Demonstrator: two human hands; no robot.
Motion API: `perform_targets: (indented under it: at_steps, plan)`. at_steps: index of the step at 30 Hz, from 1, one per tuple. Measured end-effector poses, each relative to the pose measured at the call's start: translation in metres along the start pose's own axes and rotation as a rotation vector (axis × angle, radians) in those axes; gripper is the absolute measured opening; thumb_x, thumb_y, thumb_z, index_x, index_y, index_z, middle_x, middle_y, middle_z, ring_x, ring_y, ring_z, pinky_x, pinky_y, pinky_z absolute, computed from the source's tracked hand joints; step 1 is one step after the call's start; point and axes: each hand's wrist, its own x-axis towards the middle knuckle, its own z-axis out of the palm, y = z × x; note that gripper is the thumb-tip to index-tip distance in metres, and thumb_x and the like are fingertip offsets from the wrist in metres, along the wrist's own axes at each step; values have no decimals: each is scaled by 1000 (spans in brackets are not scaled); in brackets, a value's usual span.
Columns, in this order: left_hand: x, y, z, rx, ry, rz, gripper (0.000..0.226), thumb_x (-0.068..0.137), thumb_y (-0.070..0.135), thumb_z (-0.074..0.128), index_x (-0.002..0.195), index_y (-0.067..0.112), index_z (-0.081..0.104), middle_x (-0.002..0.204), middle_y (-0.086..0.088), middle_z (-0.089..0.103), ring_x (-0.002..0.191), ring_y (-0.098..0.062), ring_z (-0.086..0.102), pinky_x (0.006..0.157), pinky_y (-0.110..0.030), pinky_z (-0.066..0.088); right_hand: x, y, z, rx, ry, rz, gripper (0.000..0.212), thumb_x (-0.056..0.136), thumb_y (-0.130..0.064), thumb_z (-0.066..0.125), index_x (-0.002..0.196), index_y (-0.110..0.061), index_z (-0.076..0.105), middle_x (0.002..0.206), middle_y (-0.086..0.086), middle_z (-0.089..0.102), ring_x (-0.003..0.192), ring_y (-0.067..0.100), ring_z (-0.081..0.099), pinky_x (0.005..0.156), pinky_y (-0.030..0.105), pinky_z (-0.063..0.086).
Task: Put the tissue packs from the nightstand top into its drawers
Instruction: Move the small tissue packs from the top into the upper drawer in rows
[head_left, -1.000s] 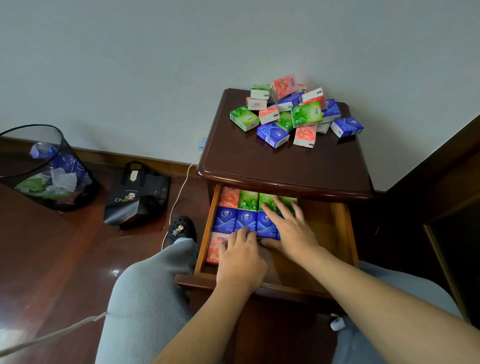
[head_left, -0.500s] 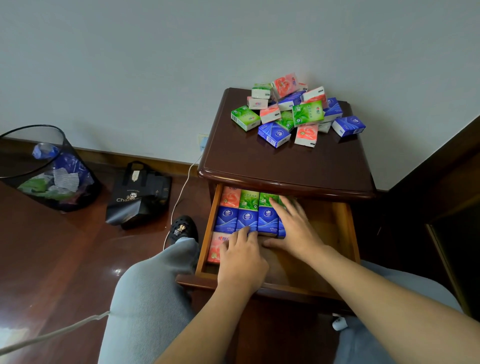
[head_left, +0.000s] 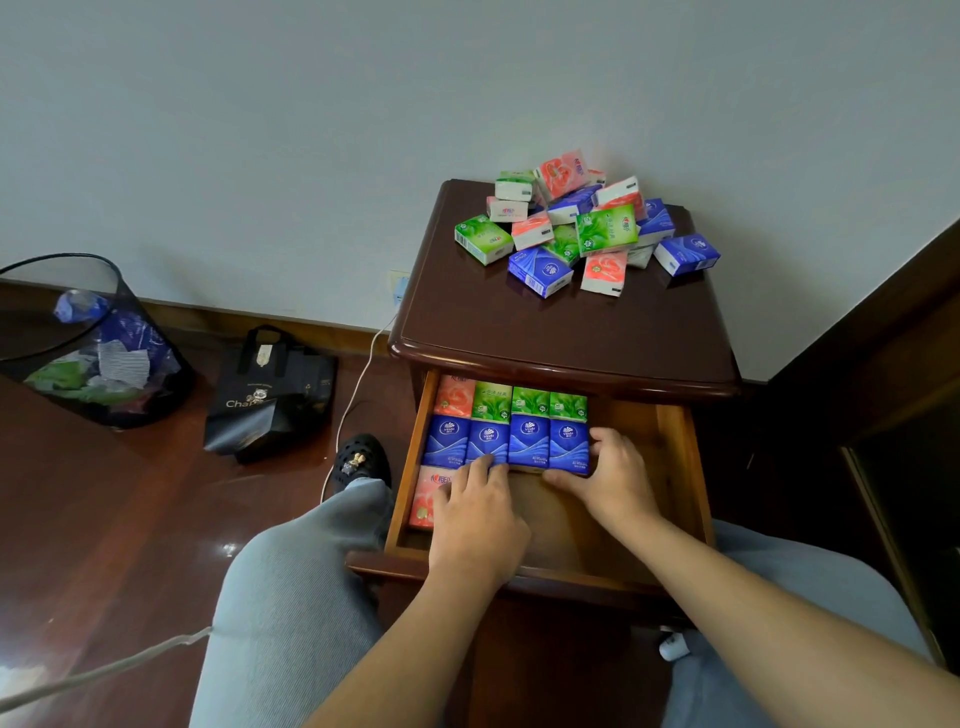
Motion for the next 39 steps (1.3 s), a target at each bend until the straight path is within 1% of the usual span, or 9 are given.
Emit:
perform_targets:
  at_steps: [6, 14, 23, 26, 31, 33, 35, 37, 39]
  plan:
    - [1, 1, -1, -8, -4, -4, 65, 98, 30, 49, 159, 24, 29, 167, 2, 26, 155, -22, 20, 124, -49, 23, 5, -6, 2, -50, 31, 19, 97, 61, -63, 92, 139, -17, 58, 126, 6, 61, 118, 26, 60, 97, 42, 54]
    - [0, 0, 0, 1, 4, 11, 64, 100, 33, 50, 159, 25, 28, 168, 2, 25, 156, -22, 19, 124, -48, 24, 20, -15, 6, -28, 91, 60, 97, 68, -66, 87, 147, -21, 55, 135, 7, 61, 124, 26, 59, 98, 43, 56]
    - [1, -1, 2, 14, 18, 25, 62, 102, 35, 49, 160, 26, 27, 168, 3, 25, 156, -22, 19, 125, -48, 24, 31, -28, 12, -92, 158, 109, 87, 73, -72, 80, 143, -25, 58, 137, 5, 64, 126, 28, 60, 97, 46, 58]
    - [1, -2, 3, 13, 23, 25, 62, 102, 35, 49, 160, 26, 28, 168, 3, 25, 156, -21, 19, 125, -48, 24, 29, -28, 14, -120, 151, 122, 93, 74, -73, 78, 148, -24, 52, 143, 7, 58, 132, 31, 55, 105, 48, 52]
    - [-2, -2, 2, -13, 31, 21, 61, 101, 35, 48, 158, 27, 28, 167, 2, 26, 156, -22, 18, 125, -49, 22, 11, -34, 7, -118, 89, 199, 117, 68, -82, 74, 156, -16, 35, 153, 13, 46, 143, 35, 43, 114, 51, 40]
    - [-2, -2, -1, 5, 72, 8, 60, 99, 36, 49, 155, 28, 31, 163, 0, 31, 152, -25, 24, 124, -48, 27, -4, -31, -2, -120, 88, 186, 97, 76, -85, 63, 147, -22, 45, 143, 8, 54, 136, 32, 49, 110, 48, 40]
    - [3, 1, -10, 29, 163, 6, 55, 96, 36, 50, 150, 30, 37, 155, 0, 38, 143, -23, 35, 117, -43, 35, -14, -28, -17, -130, 111, 73, 59, 89, -82, 43, 117, -33, 61, 116, -8, 67, 119, 22, 59, 104, 44, 39]
    - [14, 8, -24, 4, 269, 41, 49, 96, 32, 52, 144, 31, 43, 147, 1, 44, 133, -20, 42, 110, -38, 40, -14, -30, -40, -105, 165, -122, 52, 100, -69, 29, 89, -33, 66, 88, -15, 68, 98, 11, 63, 97, 41, 42]
    - [30, 19, -43, -26, 376, 102, 45, 94, 26, 55, 139, 29, 48, 137, 2, 49, 121, -19, 47, 100, -36, 43, -3, -36, -64, -6, 246, -284, 44, 106, -55, 35, 86, -30, 66, 82, -14, 65, 87, 7, 61, 88, 37, 50]
